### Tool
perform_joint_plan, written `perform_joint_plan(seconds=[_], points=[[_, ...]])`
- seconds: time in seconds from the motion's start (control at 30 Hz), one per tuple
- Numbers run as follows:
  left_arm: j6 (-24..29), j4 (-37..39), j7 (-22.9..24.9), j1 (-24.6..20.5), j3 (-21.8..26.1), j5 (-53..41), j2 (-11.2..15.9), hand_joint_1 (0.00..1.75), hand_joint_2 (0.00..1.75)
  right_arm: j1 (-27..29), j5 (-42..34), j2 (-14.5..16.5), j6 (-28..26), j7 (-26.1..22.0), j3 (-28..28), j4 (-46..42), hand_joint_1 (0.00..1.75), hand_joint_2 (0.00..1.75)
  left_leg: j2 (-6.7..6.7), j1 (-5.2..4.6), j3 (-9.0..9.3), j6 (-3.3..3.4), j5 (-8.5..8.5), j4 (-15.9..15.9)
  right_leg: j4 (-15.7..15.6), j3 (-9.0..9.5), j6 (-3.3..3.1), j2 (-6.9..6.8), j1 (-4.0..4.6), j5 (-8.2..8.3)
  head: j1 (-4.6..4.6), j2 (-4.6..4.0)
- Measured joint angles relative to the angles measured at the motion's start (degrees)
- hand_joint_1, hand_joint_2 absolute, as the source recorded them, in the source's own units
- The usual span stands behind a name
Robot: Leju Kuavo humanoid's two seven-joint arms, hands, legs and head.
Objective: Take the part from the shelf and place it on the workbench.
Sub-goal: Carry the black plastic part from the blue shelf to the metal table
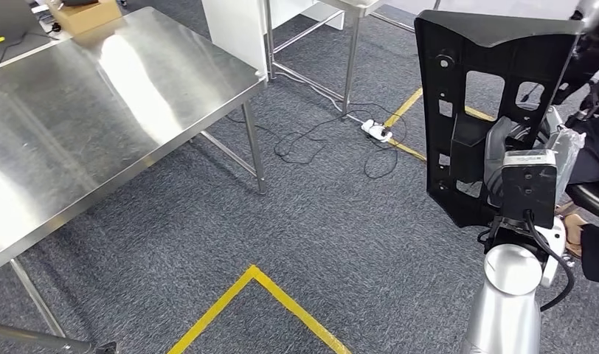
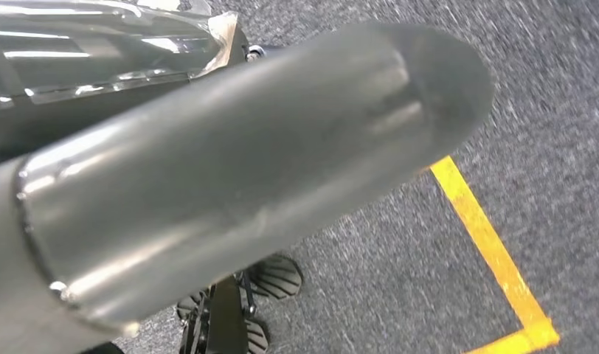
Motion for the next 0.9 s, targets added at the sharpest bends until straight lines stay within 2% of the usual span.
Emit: perform_joint_plan(seconds=[0.07, 0.1, 0.13, 0.17, 0.2, 0.23, 0.27, 0.3, 0.33, 0.37, 0.4, 0.43, 0.5, 0.53, 0.6, 0.63, 0.67, 0.7, 0.73, 0.77, 0.8, 0.87, 0.9], points=[[0.0, 0.0, -0.04, 0.09, 0.01, 0.0, -0.02, 0.0, 0.0, 0.01, 0.15, 0.07, 0.01, 0.08, -0.02, -0.21, 1.75, 1.75, -0.92, 0.23, 0.63, 0.66, 0.44, -0.8, 1.65, -0.56, 0.42, 1.2, -0.18, -0.98, 0.15, 0.0], [-0.01, 0.0, -0.08, 0.04, 0.02, 0.01, -0.04, 0.0, 0.0, 0.02, 0.23, 0.06, 0.03, 0.13, -0.05, -0.33, 1.75, 1.75, -1.36, 0.43, 0.97, 0.93, 0.64, -1.15, 4.06, -1.67, 0.48, 2.34, -0.26, -2.1, 0.26, 0.0], [-0.03, 0.0, -0.16, -0.04, 0.02, 0.02, -0.07, 0.0, 0.0, 0.1, 0.27, 0.01, 0.05, 0.21, -0.12, -0.4, 1.75, 1.75, -1.8, 0.44, 1.06, 1.07, 0.69, -1.23, 7.55, -3.35, 0.41, 3.56, -0.41, -3.5, 0.38, 0.0], [-0.04, 0.0, -0.24, -0.11, 0.02, 0.04, -0.07, 0.0, 0.0, 0.27, 0.28, -0.01, 0.09, 0.3, -0.2, -0.44, 1.75, 1.75, -2.32, 0.48, 1.05, 1.19, 0.72, -1.21, 11.51, -5.39, 0.37, 4.21, -0.49, -4.9, 0.42, 0.0], [-0.06, 0.0, -0.34, -0.14, 0.02, 0.07, -0.09, 0.0, 0.0, 0.52, 0.3, -0.04, 0.16, 0.4, -0.3, -0.45, 1.75, 1.75, -2.93, 0.49, 1.04, 1.22, 0.72, -1.2, 14.77, -7.17, 0.47, 4.51, -0.59, -5.83, 0.46, 0.0], [-0.07, 0.0, -0.45, -0.1, 0.02, 0.09, -0.11, 0.0, 0.0, 0.75, 0.33, -0.05, 0.22, 0.49, -0.39, -0.45, 1.75, 1.75, -3.55, 0.5, 1.04, 1.24, 0.71, -1.17, 16.31, -8.15, 0.76, 4.64, -0.72, -5.97, 0.46, 0.0], [-0.06, 0.0, -0.53, -0.06, 0.02, 0.09, -0.14, 0.0, 0.0, 0.91, 0.36, -0.05, 0.28, 0.51, -0.44, -0.46, 1.75, 1.75, -4.18, 0.55, 1.06, 1.2, 0.7, -1.12, 15.49, -7.97, 1.24, 4.73, -0.89, -5.17, 0.46, 0.0], [-0.04, 0.0, -0.6, -0.03, 0.02, 0.07, -0.18, 0.0, 0.0, 0.97, 0.4, -0.05, 0.35, 0.52, -0.47, -0.49, 1.75, 1.75, -4.82, 0.63, 1.09, 1.12, 0.65, -1.04, 12.47, -6.67, 1.81, 4.92, -1.1, -3.66, 0.46, 0.0], [-0.02, 0.0, -0.67, -0.02, 0.02, 0.01, -0.21, 0.0, 0.0, 0.96, 0.42, -0.05, 0.39, 0.51, -0.48, -0.51, 1.75, 1.75, -5.42, 0.72, 1.07, 0.96, 0.56, -0.88, 8.19, -4.67, 2.36, 5.55, -1.37, -1.91, 0.5, 0.0], [0.01, 0.0, -0.73, -0.04, 0.02, -0.07, -0.21, 0.0, 0.0, 0.93, 0.43, -0.05, 0.43, 0.5, -0.48, -0.55, 1.75, 1.75, -6.01, 0.7, 0.96, 0.67, 0.38, -0.57, 4.33, -2.73, 2.59, 6.23, -1.53, -0.49, 0.52, 0.0], [0.04, 0.0, -0.8, -0.03, 0.03, -0.15, -0.2, 0.0, 0.0, 0.92, 0.44, -0.05, 0.47, 0.48, -0.49, -0.57, 1.75, 1.75, -6.48, 0.7, 0.78, 0.35, 0.23, -0.31, 1.67, -1.39, 2.51, 6.69, -1.59, 0.38, 0.54, 0.0], [0.06, 0.0, -0.87, 0.03, 0.03, -0.22, -0.19, 0.0, 0.0, 0.92, 0.44, -0.04, 0.5, 0.46, -0.51, -0.57, 1.75, 1.75, -6.85, 0.69, 0.57, -0.01, 0.15, -0.13, 0.38, -0.72, 2.18, 6.99, -1.52, 0.74, 0.53, 0.0], [0.04, 0.0, -0.94, 0.29, 0.04, -0.29, -0.17, 0.0, 0.0, 0.88, 0.44, 0.0, 0.58, 0.44, -0.56, -0.57, 1.75, 1.75, -7.35, 0.85, 0.28, -0.67, 0.2, -0.16, 0.16, -0.67, 1.24, 6.33, -1.3, 0.92, 0.51, 0.0], [0.02, 0.0, -0.95, 0.42, 0.04, -0.32, -0.2, 0.0, 0.0, 0.82, 0.44, 0.04, 0.64, 0.42, -0.58, -0.57, 1.75, 1.75, -6.87, 0.91, 0.16, -0.98, 0.02, 0.04, 0.04, -0.6, 0.86, 6.02, -1.33, 1.04, 0.49, 0.0], [-0.02, 0.0, -0.96, 0.4, 0.04, -0.39, -0.15, 0.0, 0.0, 0.71, 0.44, 0.1, 0.77, 0.35, -0.63, -0.58, 1.75, 1.75, -4.54, 0.96, -1.23, -1.62, -1.98, 3.16, -0.21, -0.35, 0.19, 5.19, -1.52, 1.1, 0.22, 0.0], [-0.04, 0.0, -0.97, 0.33, 0.04, -0.44, -0.14, 0.0, 0.0, 0.69, 0.44, 0.11, 0.84, 0.33, -0.68, -0.58, 1.75, 1.75, -3.21, 1.0, -2.73, -1.9, -3.69, 6.34, -0.24, -0.26, -0.04, 4.77, -1.46, 1.0, 0.09, 0.0], [-0.07, 0.0, -0.97, 0.26, 0.04, -0.48, -0.11, 0.0, 0.0, 0.71, 0.44, 0.12, 0.89, 0.3, -0.73, -0.58, 1.75, 1.75, -2.45, 1.09, -4.66, -2.14, -5.5, 10.21, -0.24, -0.22, -0.24, 4.29, -1.39, 0.88, -0.03, 0.0], [-0.09, 0.0, -0.94, 0.24, 0.03, -0.52, -0.11, 0.0, 0.0, 0.76, 0.45, 0.12, 0.93, 0.28, -0.78, -0.58, 1.75, 1.75, -2.15, 1.2, -6.45, -2.31, -6.77, 13.6, -0.23, -0.2, -0.33, 3.81, -1.33, 0.82, -0.04, 0.0], [-0.1, 0.0, -0.9, 0.28, 0.03, -0.54, -0.15, 0.0, 0.0, 0.81, 0.45, 0.12, 0.95, 0.28, -0.82, -0.58, 1.75, 1.75, -2.02, 1.28, -7.58, -2.42, -7.14, 15.56, -0.22, -0.19, -0.41, 3.32, -1.28, 0.75, -0.04, 0.0], [-0.11, 0.0, -0.86, 0.32, 0.02, -0.56, -0.16, 0.0, 0.0, 0.86, 0.45, 0.13, 0.96, 0.28, -0.84, -0.58, 1.75, 1.75, -1.87, 1.33, -7.62, -2.44, -6.39, 15.33, -0.21, -0.14, -0.46, 2.84, -1.26, 0.69, -0.06, 0.0], [-0.11, 0.0, -0.83, 0.33, 0.02, -0.58, -0.14, 0.0, 0.0, 0.88, 0.45, 0.13, 0.96, 0.28, -0.86, -0.58, 1.75, 1.75, -1.6, 1.34, -6.48, -2.35, -4.73, 12.88, -0.21, -0.05, -0.49, 2.38, -1.24, 0.63, -0.05, 0.0], [-0.11, 0.0, -0.81, 0.24, 0.02, -0.65, -0.02, 0.0, 0.0, 0.87, 0.45, 0.13, 0.96, 0.27, -0.89, -0.61, 1.75, 1.75, 0.23, 1.06, -2.41, -1.86, -1.15, 4.99, -0.17, 0.19, -0.36, 1.56, -1.04, 0.42, -0.08, 0.0], [-0.11, 0.0, -0.81, 0.16, 0.02, -0.67, 0.02, 0.0, 0.0, 0.84, 0.45, 0.11, 0.96, 0.27, -0.92, -0.63, 1.75, 1.75, 0.99, 0.84, -0.94, -1.53, -0.22, 2.12, -0.15, 0.26, -0.17, 1.2, -0.87, 0.28, -0.02, 0.0]])
